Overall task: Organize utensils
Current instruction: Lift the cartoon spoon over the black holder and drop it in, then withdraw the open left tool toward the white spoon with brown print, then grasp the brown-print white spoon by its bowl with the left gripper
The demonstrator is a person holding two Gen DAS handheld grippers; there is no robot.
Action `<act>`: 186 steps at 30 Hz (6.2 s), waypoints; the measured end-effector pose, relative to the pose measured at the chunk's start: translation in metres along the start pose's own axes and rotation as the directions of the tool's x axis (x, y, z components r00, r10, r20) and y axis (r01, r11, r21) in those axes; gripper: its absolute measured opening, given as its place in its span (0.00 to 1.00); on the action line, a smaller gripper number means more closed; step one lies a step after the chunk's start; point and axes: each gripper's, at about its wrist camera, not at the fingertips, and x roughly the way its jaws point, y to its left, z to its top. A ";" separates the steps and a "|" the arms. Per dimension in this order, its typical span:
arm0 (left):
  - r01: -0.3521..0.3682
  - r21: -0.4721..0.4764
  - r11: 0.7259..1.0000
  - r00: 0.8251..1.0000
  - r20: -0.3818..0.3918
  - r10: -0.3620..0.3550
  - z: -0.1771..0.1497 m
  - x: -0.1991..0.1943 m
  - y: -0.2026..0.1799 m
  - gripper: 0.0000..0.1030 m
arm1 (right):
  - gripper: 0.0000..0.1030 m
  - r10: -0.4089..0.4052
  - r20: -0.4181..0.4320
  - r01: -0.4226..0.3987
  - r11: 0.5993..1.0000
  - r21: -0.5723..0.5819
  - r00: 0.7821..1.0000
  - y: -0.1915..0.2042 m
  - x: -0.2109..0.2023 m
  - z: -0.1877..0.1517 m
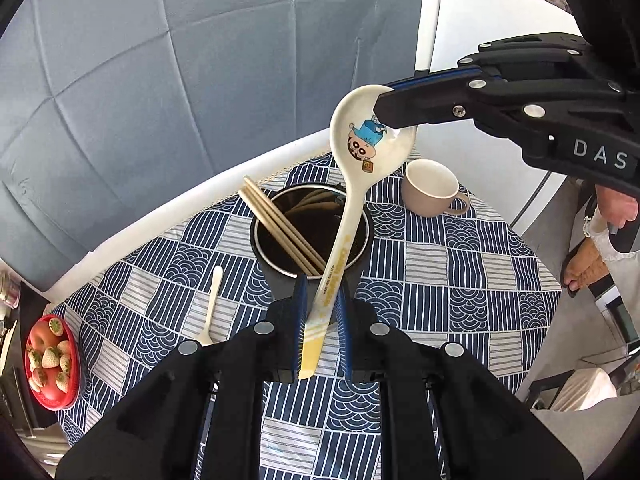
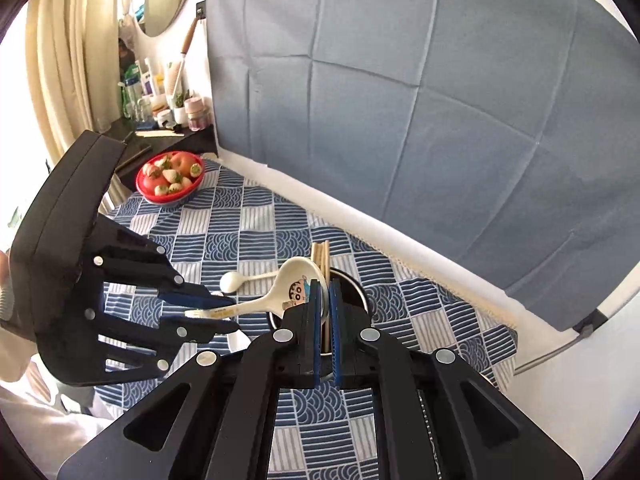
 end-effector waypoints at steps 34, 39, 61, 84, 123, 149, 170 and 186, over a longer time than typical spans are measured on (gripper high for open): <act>0.060 -0.107 0.992 0.997 -0.042 -0.065 0.053 0.085 0.005 0.15 | 0.06 -0.017 0.004 0.017 0.995 -0.098 1.000 -0.048 0.029 0.010; 0.058 -0.102 0.993 0.995 -0.075 -0.066 0.046 0.097 0.004 0.14 | 0.06 0.004 -0.019 -0.006 0.995 -0.103 1.000 -0.040 0.039 0.005; -0.026 -0.264 0.964 0.997 0.056 0.043 -0.002 0.049 0.064 0.94 | 0.83 0.021 0.086 -0.023 0.999 0.026 0.996 -0.047 0.014 -0.006; -0.065 -0.361 0.931 0.996 0.027 0.080 -0.089 0.022 0.153 0.94 | 0.84 -0.039 -0.027 0.039 0.999 0.021 0.999 0.026 0.032 -0.014; 0.002 -0.194 0.981 0.991 -0.129 -0.028 -0.138 0.075 0.186 0.94 | 0.86 0.014 -0.163 0.016 0.983 0.184 0.987 0.100 0.114 -0.078; 0.043 -0.160 0.986 0.973 -0.219 -0.078 -0.143 0.122 0.161 0.94 | 0.46 0.261 -0.174 -0.148 0.862 0.485 0.950 0.070 0.196 -0.124; 0.180 -0.122 0.976 0.943 -0.262 -0.206 -0.151 0.125 0.138 0.49 | 0.05 0.304 -0.193 -0.168 0.841 0.514 0.933 0.076 0.211 -0.131; 0.177 -0.116 0.977 0.955 -0.219 -0.199 -0.155 0.091 0.137 0.24 | 0.05 0.272 -0.150 -0.165 0.851 0.498 0.951 0.079 0.183 -0.124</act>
